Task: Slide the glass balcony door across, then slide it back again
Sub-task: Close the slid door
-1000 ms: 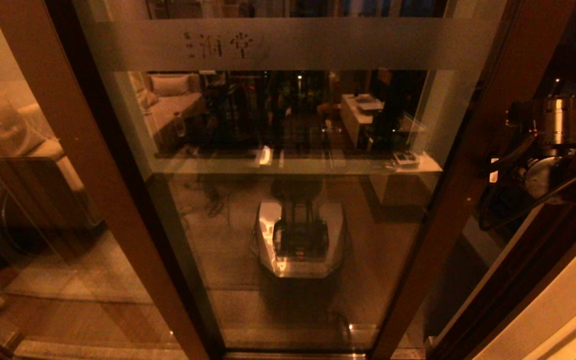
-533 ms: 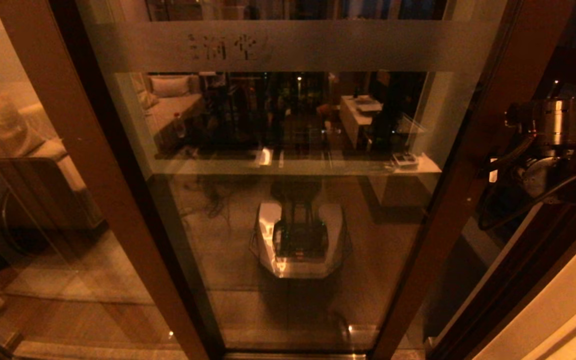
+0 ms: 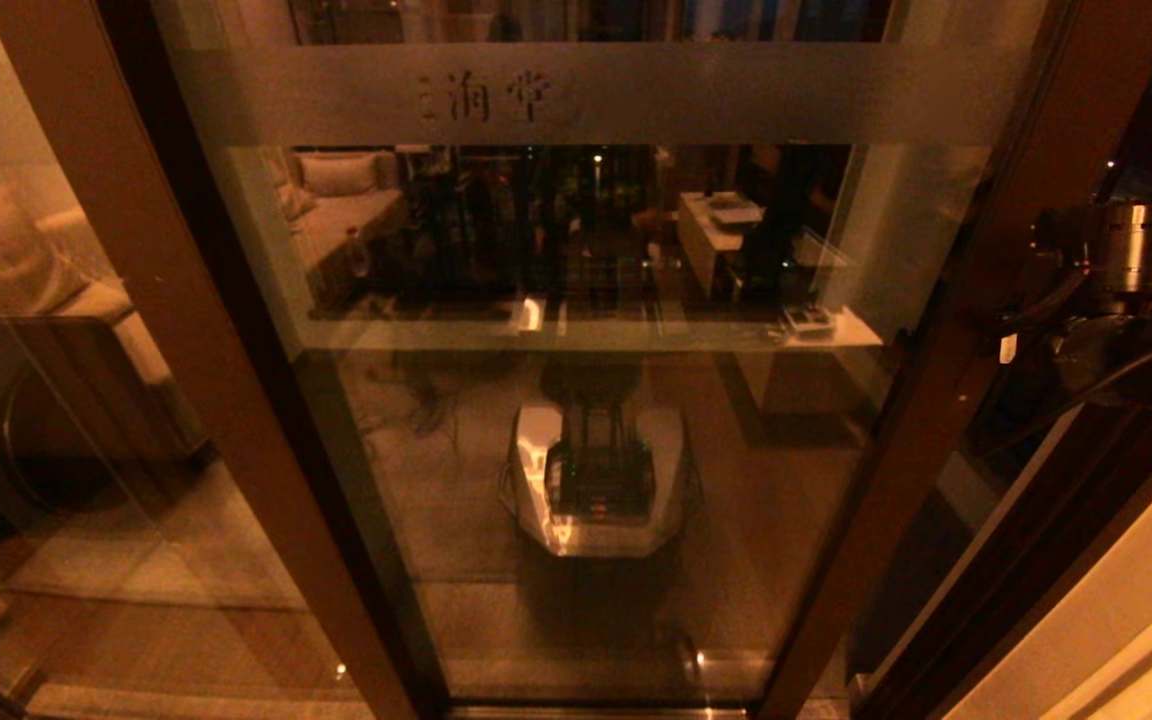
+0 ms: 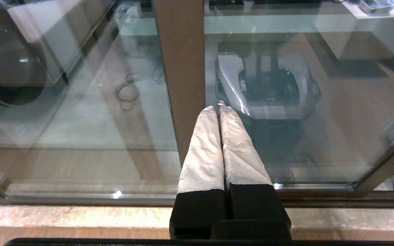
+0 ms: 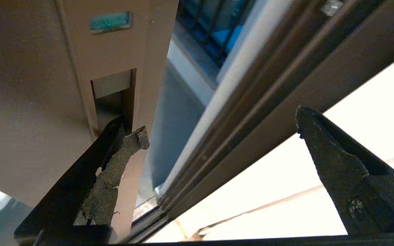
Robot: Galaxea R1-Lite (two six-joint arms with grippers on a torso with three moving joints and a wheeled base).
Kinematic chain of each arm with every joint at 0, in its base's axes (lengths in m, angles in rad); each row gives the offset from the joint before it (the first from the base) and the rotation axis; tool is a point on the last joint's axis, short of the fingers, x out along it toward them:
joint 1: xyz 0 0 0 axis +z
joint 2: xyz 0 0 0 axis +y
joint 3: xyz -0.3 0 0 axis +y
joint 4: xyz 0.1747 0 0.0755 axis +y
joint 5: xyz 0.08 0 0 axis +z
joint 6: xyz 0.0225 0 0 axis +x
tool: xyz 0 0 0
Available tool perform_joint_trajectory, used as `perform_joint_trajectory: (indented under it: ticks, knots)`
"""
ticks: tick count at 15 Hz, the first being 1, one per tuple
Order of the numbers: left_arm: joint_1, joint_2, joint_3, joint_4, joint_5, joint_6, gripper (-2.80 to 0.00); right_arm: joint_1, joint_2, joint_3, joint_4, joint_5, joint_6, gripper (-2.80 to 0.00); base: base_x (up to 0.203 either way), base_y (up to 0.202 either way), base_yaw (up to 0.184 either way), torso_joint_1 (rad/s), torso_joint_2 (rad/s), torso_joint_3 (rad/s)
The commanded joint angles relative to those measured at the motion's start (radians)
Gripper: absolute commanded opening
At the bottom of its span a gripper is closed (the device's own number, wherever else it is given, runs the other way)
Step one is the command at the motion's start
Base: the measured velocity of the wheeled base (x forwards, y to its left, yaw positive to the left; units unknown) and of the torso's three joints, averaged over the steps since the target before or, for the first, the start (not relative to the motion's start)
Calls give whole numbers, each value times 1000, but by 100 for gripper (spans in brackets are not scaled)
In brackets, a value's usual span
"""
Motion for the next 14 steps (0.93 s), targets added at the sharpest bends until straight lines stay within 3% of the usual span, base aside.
perform_joint_trajectory:
  ticks: [1, 6, 14]
  knots:
    - [0, 2, 0, 0, 0, 0, -280, -6, 8, -5, -3, 4, -1, 0, 0, 0, 0, 0, 0, 0]
    - [0, 1, 0, 0, 0, 0, -280, -60, 40, -6, -86, 13, -53, 0, 0, 0, 0, 0, 0, 0]
    - [0, 2, 0, 0, 0, 0, -280, -140, 47, -24, -100, 53, -67, 0, 0, 0, 0, 0, 0, 0]
